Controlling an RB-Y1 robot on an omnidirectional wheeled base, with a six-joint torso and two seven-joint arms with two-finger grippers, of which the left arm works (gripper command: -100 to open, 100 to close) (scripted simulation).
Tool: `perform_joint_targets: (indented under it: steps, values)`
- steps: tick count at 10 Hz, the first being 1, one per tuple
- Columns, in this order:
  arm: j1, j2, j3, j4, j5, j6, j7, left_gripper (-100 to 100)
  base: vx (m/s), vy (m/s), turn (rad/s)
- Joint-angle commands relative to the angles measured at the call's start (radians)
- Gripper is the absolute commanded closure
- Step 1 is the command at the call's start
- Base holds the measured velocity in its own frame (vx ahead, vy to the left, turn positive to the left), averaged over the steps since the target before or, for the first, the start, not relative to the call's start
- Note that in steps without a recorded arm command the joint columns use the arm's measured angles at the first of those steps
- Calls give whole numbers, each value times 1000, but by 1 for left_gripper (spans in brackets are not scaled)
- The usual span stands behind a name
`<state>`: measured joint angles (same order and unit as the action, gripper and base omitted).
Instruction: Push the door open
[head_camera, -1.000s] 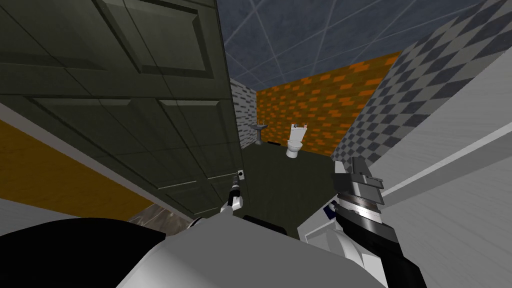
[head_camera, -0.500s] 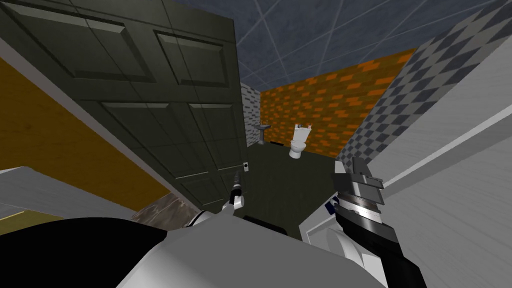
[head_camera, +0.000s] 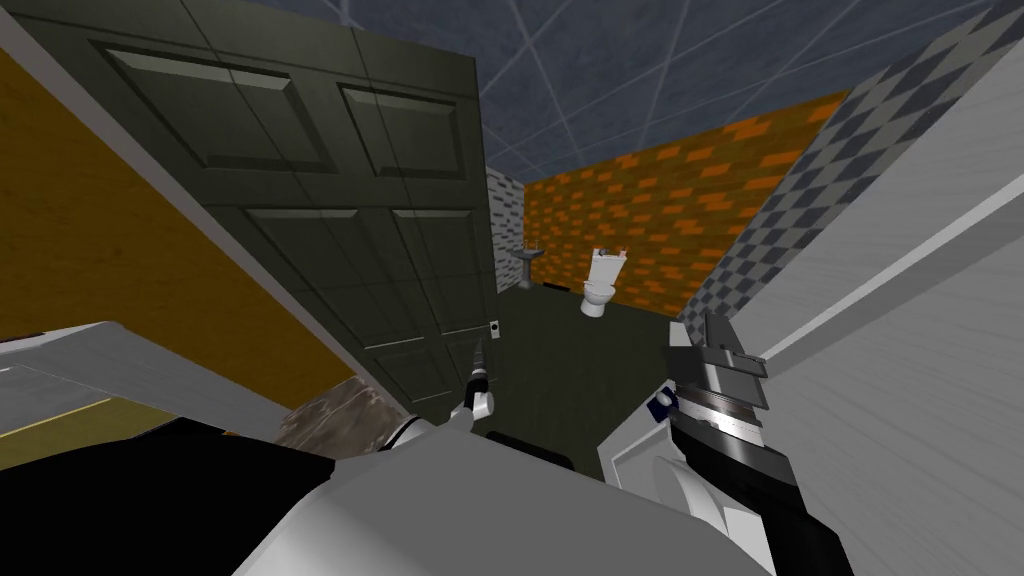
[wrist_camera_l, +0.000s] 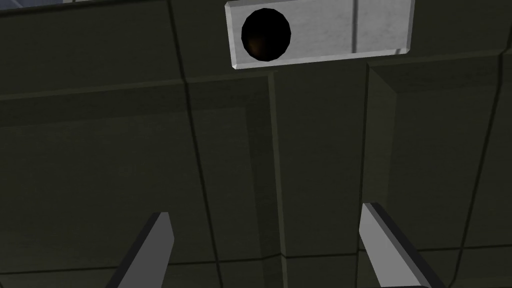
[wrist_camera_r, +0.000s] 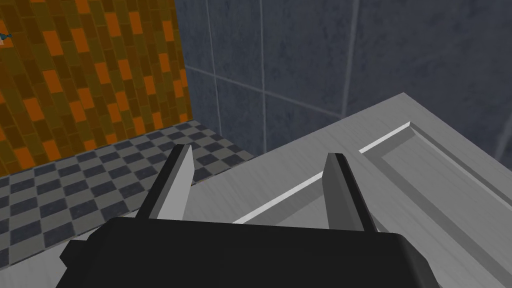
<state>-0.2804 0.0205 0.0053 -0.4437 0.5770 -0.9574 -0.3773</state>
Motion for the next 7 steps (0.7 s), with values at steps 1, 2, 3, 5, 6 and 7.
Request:
perform_joint_targets:
  steps: [1, 2, 3, 5, 6, 7]
  values:
    - [-12, -29, -34, 12, 36, -14, -20, -100, -102, -60, 83]
    - [-20, -47, -52, 24, 54, -23, -27, -100, -110, -92, 68]
    - [-25, -62, -64, 32, 66, -29, -32, -100, -118, -126, 28]
    - [-15, -27, -54, 15, 60, -19, -31, -100, 11, -5, -4]
    - [-15, -16, -53, 15, 60, -20, -30, -100, 177, 88, -20]
    - [-15, -16, -53, 15, 60, -20, -30, -100, 137, 54, -7]
